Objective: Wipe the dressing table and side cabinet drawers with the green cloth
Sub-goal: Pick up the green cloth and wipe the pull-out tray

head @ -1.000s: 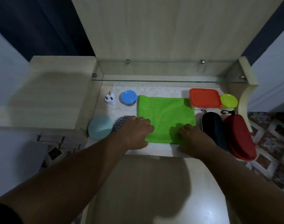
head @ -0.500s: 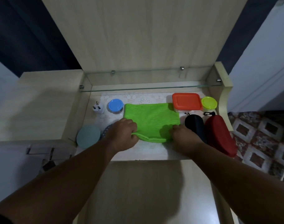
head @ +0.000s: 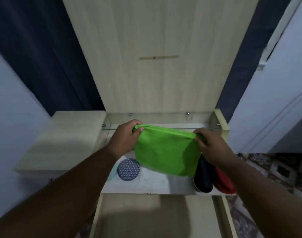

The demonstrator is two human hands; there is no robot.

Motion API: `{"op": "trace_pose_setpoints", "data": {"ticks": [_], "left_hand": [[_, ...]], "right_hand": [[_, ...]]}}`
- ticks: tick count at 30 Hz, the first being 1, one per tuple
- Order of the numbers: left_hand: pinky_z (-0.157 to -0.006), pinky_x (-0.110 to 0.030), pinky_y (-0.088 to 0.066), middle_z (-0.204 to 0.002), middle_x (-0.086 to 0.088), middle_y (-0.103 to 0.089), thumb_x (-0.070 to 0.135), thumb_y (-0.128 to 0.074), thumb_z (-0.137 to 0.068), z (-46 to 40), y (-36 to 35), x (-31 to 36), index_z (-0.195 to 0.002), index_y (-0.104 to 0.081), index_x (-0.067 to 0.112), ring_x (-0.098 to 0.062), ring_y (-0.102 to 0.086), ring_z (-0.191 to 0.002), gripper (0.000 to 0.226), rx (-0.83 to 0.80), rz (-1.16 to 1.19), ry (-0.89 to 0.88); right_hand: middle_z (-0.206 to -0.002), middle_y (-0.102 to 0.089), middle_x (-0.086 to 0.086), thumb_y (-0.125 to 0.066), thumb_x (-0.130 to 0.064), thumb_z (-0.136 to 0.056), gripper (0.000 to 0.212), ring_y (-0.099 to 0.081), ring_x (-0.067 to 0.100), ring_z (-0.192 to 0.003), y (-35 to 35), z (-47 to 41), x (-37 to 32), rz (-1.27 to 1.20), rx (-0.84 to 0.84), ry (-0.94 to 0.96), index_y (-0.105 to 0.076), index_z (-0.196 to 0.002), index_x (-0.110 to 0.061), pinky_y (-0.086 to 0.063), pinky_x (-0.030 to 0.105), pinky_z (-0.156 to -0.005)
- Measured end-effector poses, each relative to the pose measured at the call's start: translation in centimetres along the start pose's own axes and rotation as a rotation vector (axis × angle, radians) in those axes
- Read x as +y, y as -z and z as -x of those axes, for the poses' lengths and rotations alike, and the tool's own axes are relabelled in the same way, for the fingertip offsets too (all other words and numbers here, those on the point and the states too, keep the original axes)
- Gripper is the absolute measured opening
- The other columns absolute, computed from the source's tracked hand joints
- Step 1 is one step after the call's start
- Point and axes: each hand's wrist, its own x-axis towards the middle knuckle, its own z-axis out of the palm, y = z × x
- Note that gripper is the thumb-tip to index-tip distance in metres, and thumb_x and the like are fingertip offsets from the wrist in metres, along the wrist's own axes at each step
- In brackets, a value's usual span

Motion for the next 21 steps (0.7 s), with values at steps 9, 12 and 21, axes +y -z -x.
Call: {"op": "trace_pose_setpoints", "data": {"ticks": [9,12,21], "left_hand": [[-0.056,-0.019,-0.038,-0.068,0.002,-0.063,0.035,-0.057,-0.1,3.3,10.6,7.8,-0.078,-0.061,0.03,-0.003,-0.054,-0.06,0.023,0.049,0.083,-0.205],[-0.055,-0.026,-0.036,-0.063,-0.003,-0.05,0.053,-0.053,-0.092,3.8,11.8,9.8,-0.075,-0.058,0.01,-0.008,-0.045,-0.056,0.047,0.081,0.248,-0.191],[-0.064,-0.032,-0.06,-0.082,-0.015,-0.072,0.042,-0.096,-0.052,3.7,13.0,11.6,-0.087,-0.077,0.005,-0.023,-0.072,-0.07,0.055,-0.327,1.015,0.081]], "right_hand": [[-0.076,-0.072,-0.001,-0.07,-0.004,-0.089,0.012,-0.066,0.015,-0.073,11.1,3.2,-6.4,-0.305,-0.027,0.047,-0.073,-0.087,-0.015,-0.05,0.023,-0.069],[-0.075,-0.063,0.005,-0.046,0.001,-0.1,0.017,-0.061,0.017,-0.073,12.0,3.6,-8.8,-0.819,-0.024,-0.005,-0.06,-0.09,-0.001,-0.051,0.023,-0.068],[-0.106,-0.073,0.02,-0.039,-0.018,-0.104,0.03,-0.069,0.035,-0.095,12.2,3.4,-12.7,-1.219,0.025,-0.4,-0.065,-0.111,-0.006,-0.053,0.045,-0.078]]}}
